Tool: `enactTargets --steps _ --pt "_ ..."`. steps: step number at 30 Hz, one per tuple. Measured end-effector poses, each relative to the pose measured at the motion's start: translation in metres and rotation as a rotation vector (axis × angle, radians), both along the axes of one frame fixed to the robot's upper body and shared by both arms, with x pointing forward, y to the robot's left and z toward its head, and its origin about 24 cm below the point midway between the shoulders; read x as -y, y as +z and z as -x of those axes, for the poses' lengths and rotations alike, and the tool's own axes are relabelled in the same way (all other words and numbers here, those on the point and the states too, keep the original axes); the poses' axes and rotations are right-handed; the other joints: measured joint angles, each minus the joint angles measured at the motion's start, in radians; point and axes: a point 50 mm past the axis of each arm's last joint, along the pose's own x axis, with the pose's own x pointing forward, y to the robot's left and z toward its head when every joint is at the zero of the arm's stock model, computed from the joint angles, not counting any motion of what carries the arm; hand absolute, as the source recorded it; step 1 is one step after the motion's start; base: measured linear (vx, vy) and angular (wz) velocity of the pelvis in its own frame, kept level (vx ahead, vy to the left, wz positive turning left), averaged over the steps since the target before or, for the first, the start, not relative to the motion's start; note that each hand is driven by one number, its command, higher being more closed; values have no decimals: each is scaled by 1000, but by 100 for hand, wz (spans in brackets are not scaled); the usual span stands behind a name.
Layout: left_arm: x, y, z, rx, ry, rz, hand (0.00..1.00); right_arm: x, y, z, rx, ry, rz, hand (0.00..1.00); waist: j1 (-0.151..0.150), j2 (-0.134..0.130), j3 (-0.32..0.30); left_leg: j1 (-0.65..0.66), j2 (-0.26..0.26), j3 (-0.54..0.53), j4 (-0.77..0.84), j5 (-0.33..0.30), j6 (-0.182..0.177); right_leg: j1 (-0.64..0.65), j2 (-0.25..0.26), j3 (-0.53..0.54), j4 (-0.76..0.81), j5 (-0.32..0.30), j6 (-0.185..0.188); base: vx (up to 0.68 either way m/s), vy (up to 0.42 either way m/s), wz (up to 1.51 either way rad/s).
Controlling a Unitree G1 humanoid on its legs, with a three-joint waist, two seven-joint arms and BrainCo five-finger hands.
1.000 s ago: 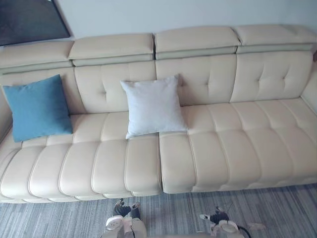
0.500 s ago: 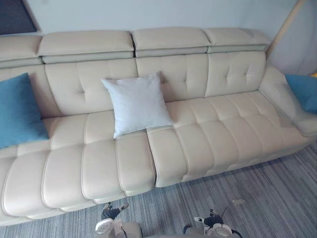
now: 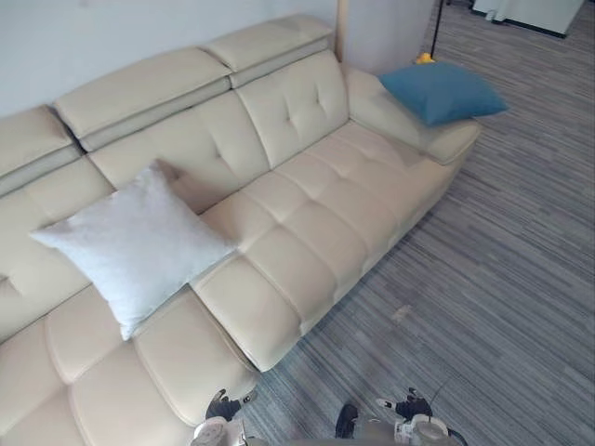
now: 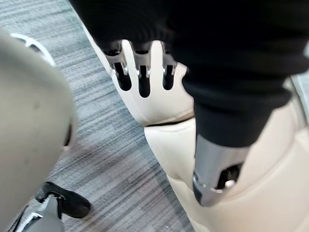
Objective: Pick up cushions and gather them together orderly.
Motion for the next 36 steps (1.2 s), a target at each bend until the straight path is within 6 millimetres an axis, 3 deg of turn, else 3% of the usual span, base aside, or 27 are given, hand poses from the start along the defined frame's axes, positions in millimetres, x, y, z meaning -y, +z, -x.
enactTargets --steps 1,3,4,5,7,8,9,11,13,15,17,19,21,24,25,26,27,28,30,31,32,34,36 --pt "-1 0 3 1 11 -4 0 1 0 0 2 -5 1 0 23 12 -2 -42 -25 -84 73 -61 -63 14 23 61 2 -20 -5 129 16 -114" --pt "1 0 3 8 8 2 0 0 1 -4 10 -5 0 0 24 8 1 -98 -87 -142 50 -145 -95 14 31 113 1 -24 -11 177 19 -112" --pt "2 2 0 22 7 0 0 -1 1 -4 7 -5 -3 0 28 2 5 -124 -144 -179 -26 -176 -105 14 37 166 1 -25 -10 193 46 -130" --pt "2 2 0 26 11 0 0 -1 1 -5 8 -1 -3 0 32 0 7 -141 -204 -230 -123 -189 -117 13 47 219 1 -27 -7 163 66 -133" --pt "3 2 -1 31 11 2 0 -3 2 -8 10 14 -2 0 39 0 6 -157 -271 -348 -286 -185 -131 1 69 298 3 -30 -3 145 108 -145" --pt "4 3 -1 34 12 3 0 -6 2 -11 14 32 -1 0 43 2 6 -157 -284 -400 -357 -178 -132 -2 90 340 3 -32 1 230 201 -194" --pt "5 2 -1 34 14 7 0 -9 2 -13 17 41 -6 0 56 11 -1 -144 -266 -420 -408 -126 -129 -1 127 403 5 -34 4 227 199 -184" --pt "-2 2 3 26 21 -8 0 -18 1 -11 14 62 -22 0 69 -10 -23 -120 -250 -341 -424 -140 -123 1 136 480 5 -43 22 319 222 -163" --pt "-7 3 5 23 20 -21 0 -26 0 -8 11 73 -40 0 79 -41 -40 -95 -238 -238 -432 -159 -107 -28 97 468 83 -66 62 309 201 -127" --pt "-7 2 6 17 19 -22 0 -30 0 -11 19 83 -47 0 80 -46 -41 -22 -248 -152 -455 -180 -88 -55 51 411 207 -100 127 352 204 -121" --pt "-3 1 4 9 -7 -13 0 -31 3 -17 43 89 -49 0 79 -33 -29 52 -248 -102 -497 -193 -71 -144 15 322 393 -69 199 305 124 -93" --pt "3 1 -1 1 -39 -3 0 -27 6 -24 72 92 -41 0 72 -13 -16 128 -244 -81 -543 -197 -68 -204 -39 195 531 -89 158 261 55 -46" --pt "6 1 -4 -2 -64 -5 0 -26 7 -27 79 96 -38 0 68 -10 4 236 -238 -69 -626 -197 -68 -216 -89 87 487 -107 122 288 -8 -19" --pt "3 1 -5 -4 -99 -21 0 -26 8 -33 90 98 -40 0 46 -19 10 281 -225 -74 -676 -196 -69 -266 -95 79 327 -87 114 295 -137 12" --pt "0 0 0 -25 -126 -32 0 -25 8 -34 84 98 -38 0 30 -28 11 302 -231 -90 -694 -196 -72 -265 -87 113 186 -9 108 373 -229 24" --pt "-6 0 2 -32 -122 -44 0 -24 5 -29 63 77 -45 0 21 -53 12 324 -247 -126 -689 -203 -86 -253 -87 149 103 88 80 388 -258 22" --pt "-6 -1 4 -41 -119 -44 0 -19 6 -29 66 62 -40 0 18 -52 17 336 -239 -147 -676 -213 -103 -248 -75 159 130 96 69 394 -274 9" --pt "2 -2 4 -44 -120 -26 0 -10 6 -28 58 47 -22 0 26 -12 14 325 -198 -189 -587 -213 -110 -225 -45 138 148 56 55 399 -286 6" --pt "6 -1 2 -24 -99 -14 0 -2 6 -24 49 33 -5 0 21 22 15 181 -150 -247 -275 -179 -122 -188 -8 118 135 15 39 490 -298 -6" --pt "12 0 -2 3 -58 8 0 4 8 -25 54 32 15 0 31 65 29 -16 -66 -303 133 -20 -111 -102 63 103 87 -17 -4 594 -257 -25" --pt "10 2 -6 16 -61 1 0 2 8 -27 60 25 11 0 30 62 43 -76 -47 -290 235 -42 -132 -30 82 103 56 -43 -26 693 -258 -23" --pt "4 7 -13 51 -82 -27 0 -3 4 -19 38 12 -5 0 33 22 57 -146 -58 -229 227 -88 -134 98 80 112 -28 -63 -29 508 -172 1" --pt "4 10 -18 78 -93 -36 0 -8 3 -17 33 -2 -23 0 37 6 53 -215 -72 -156 86 -115 -120 164 75 114 -90 -66 -11 404 -91 2"
